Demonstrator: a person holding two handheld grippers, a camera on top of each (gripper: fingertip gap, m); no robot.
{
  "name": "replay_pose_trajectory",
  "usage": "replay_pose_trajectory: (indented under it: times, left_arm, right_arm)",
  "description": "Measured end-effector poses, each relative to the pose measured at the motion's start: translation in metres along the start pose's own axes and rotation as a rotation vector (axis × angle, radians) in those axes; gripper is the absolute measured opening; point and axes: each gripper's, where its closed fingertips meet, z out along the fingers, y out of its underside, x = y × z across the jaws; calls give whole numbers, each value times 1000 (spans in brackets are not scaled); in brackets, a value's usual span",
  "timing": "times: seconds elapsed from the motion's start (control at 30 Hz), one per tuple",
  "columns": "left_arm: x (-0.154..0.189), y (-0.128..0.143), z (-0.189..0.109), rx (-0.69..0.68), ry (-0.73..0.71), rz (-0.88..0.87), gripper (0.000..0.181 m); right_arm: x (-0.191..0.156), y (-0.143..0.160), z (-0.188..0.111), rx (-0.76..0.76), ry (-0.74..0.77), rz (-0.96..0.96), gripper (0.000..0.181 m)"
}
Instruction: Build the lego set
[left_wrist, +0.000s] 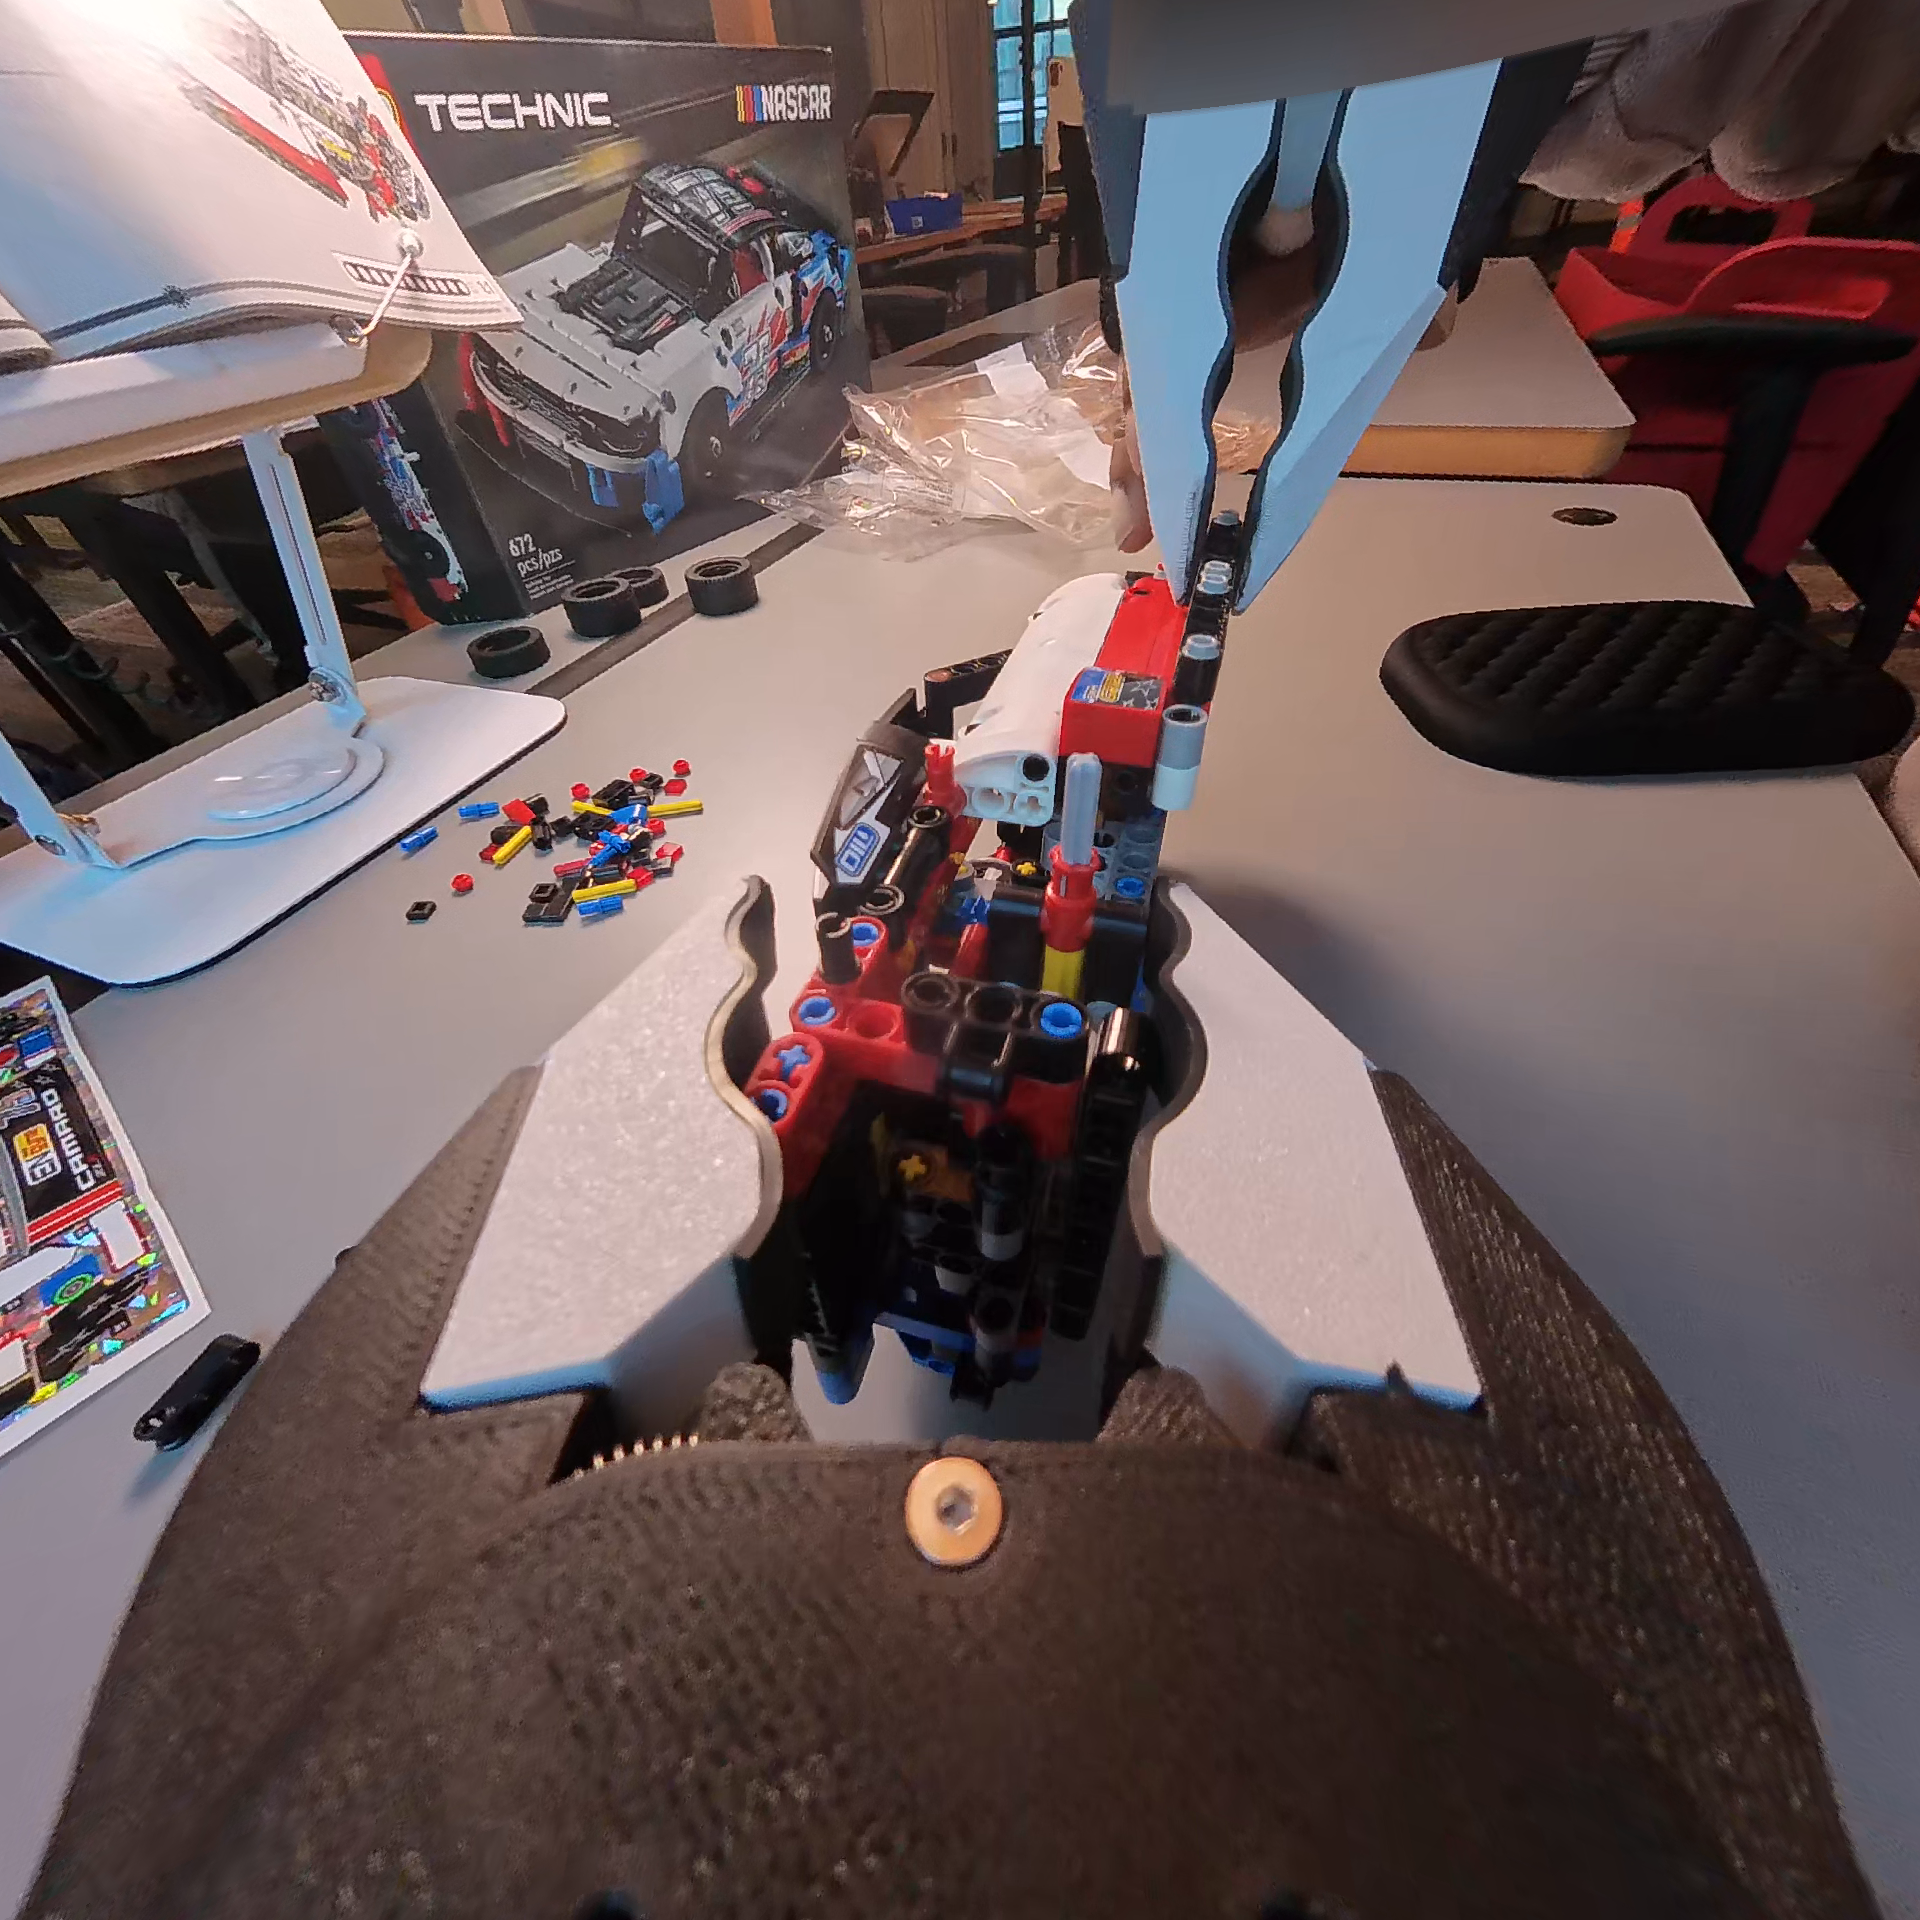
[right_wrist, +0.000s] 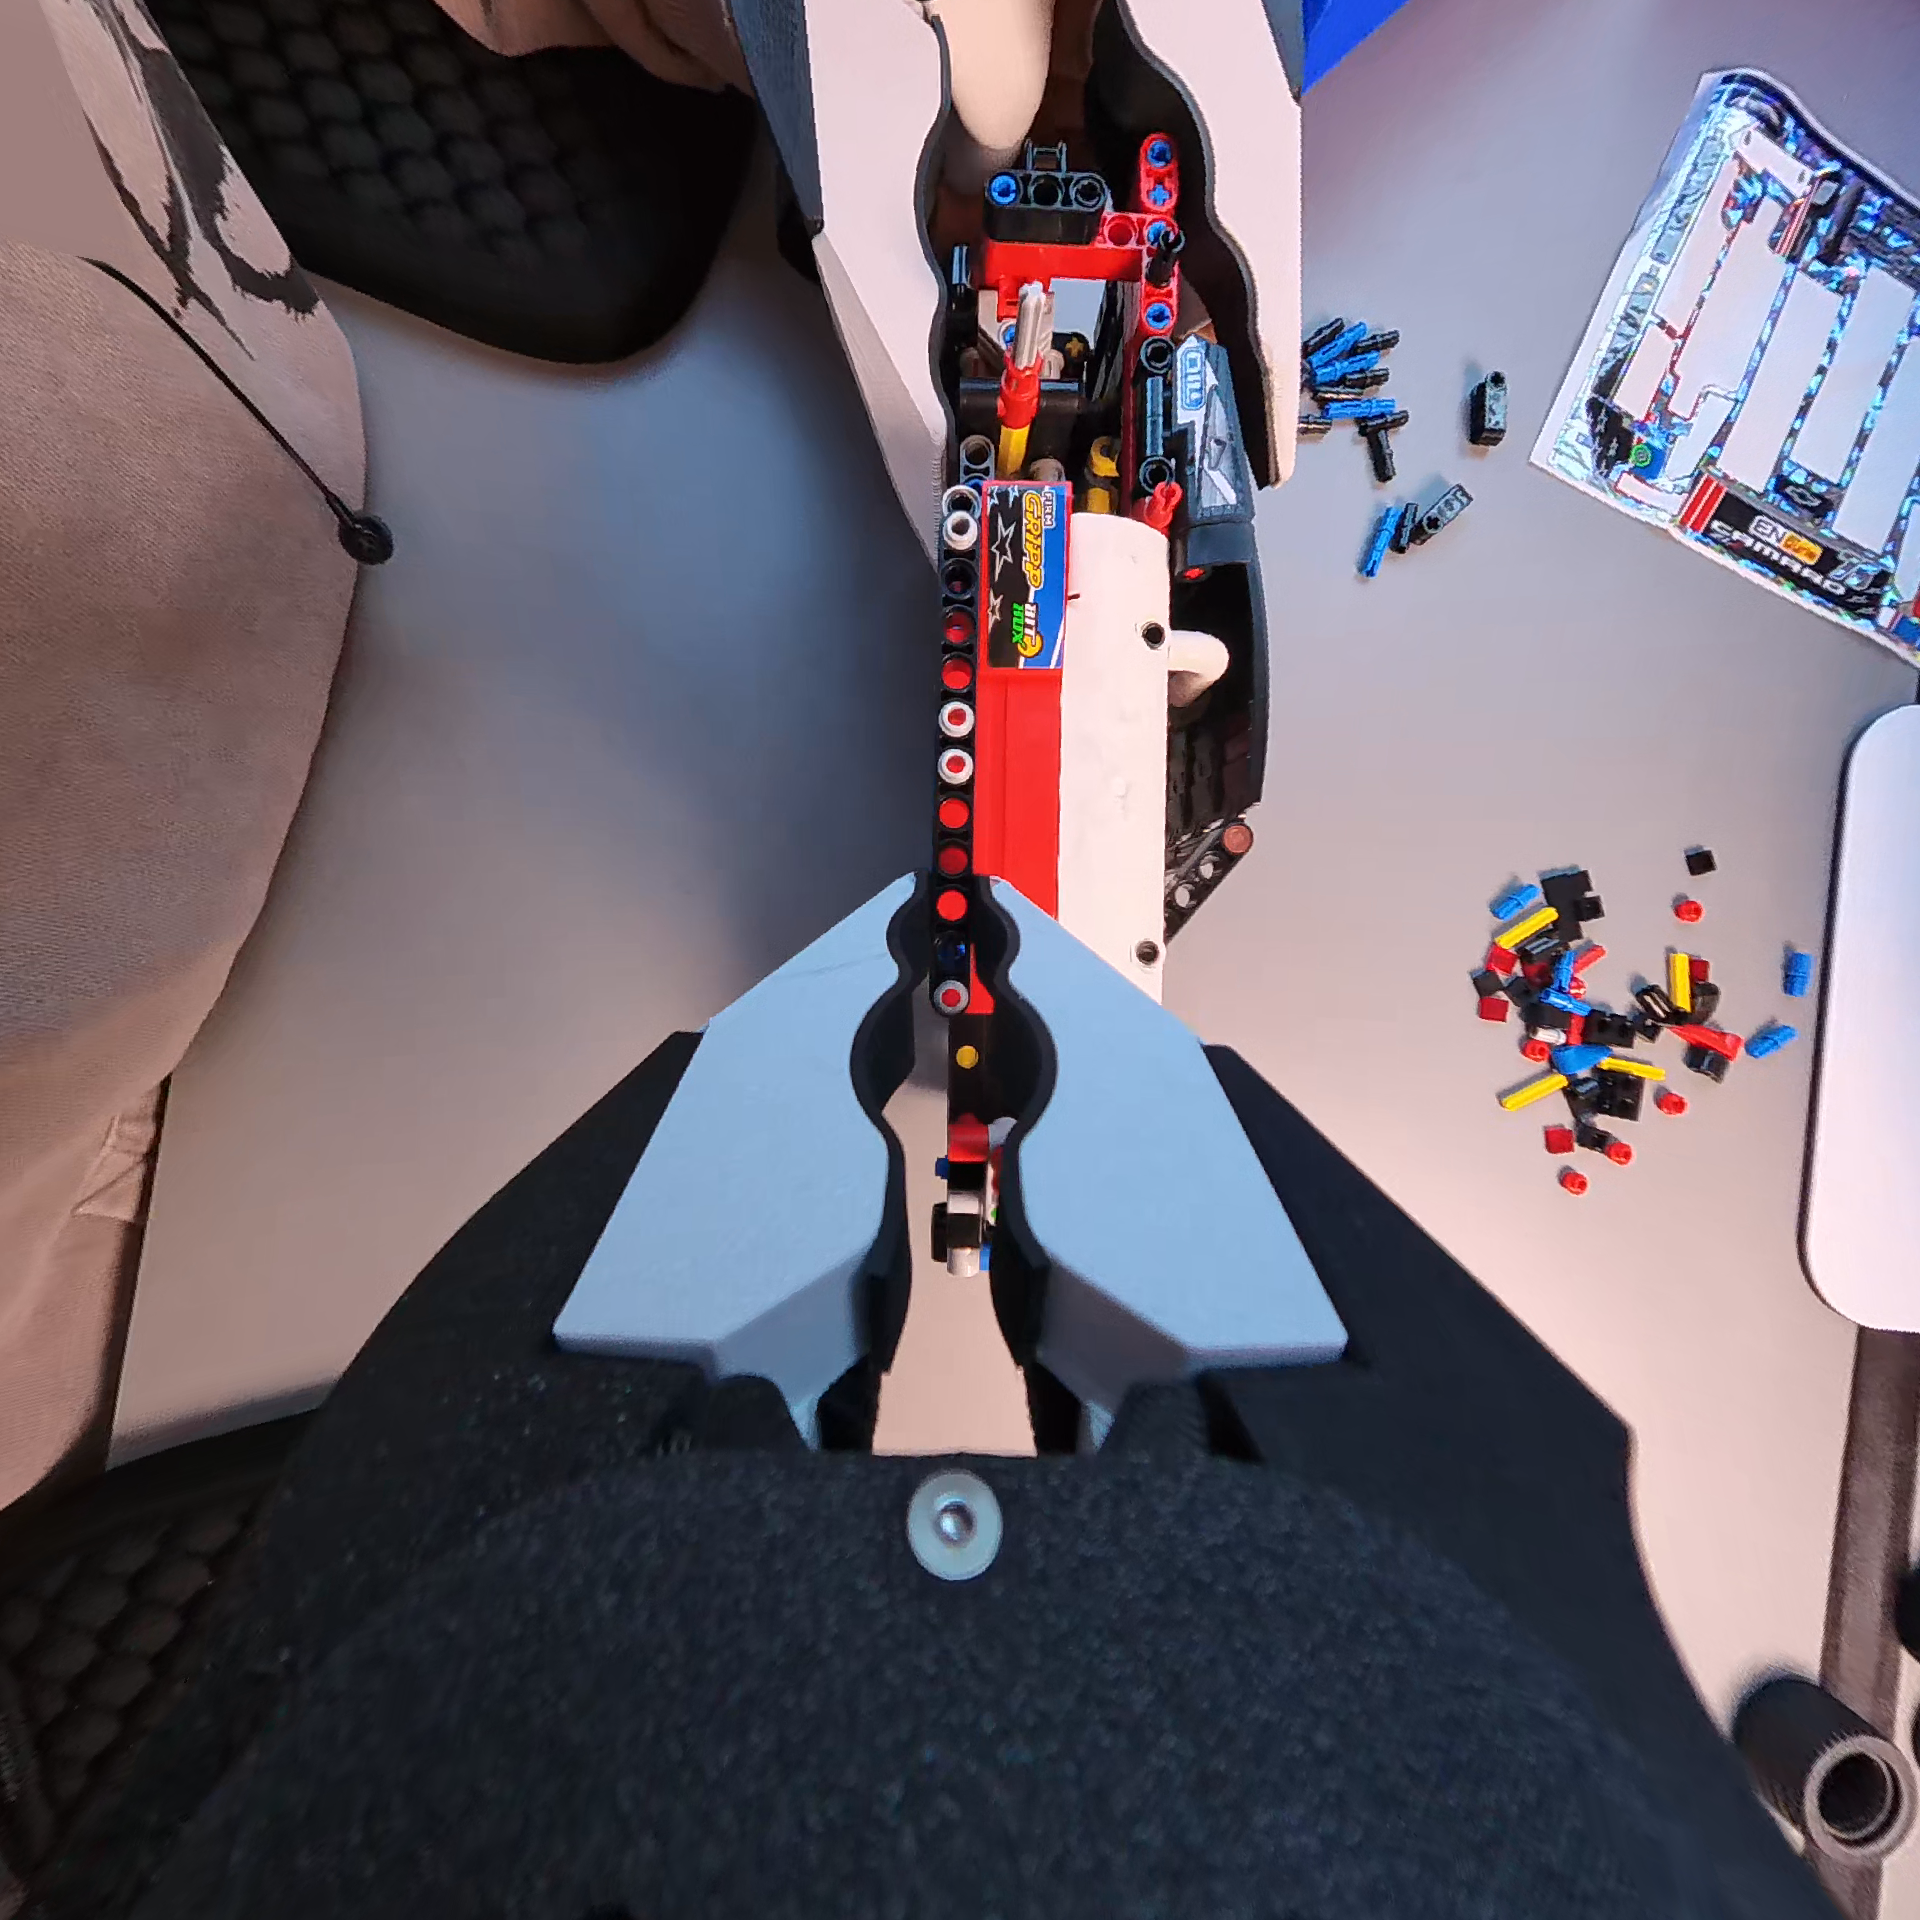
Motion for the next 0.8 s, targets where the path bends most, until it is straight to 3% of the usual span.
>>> replay_pose_trajectory:
  times: [0.3,0.8]
  left_arm:
    - [-2,0,0,6,-5,-8,70]
    - [0,-2,-2,34,15,35,70]
  right_arm:
    - [1,1,2,39,-64,19,5]
    - [-3,-2,2,117,75,-49,4]
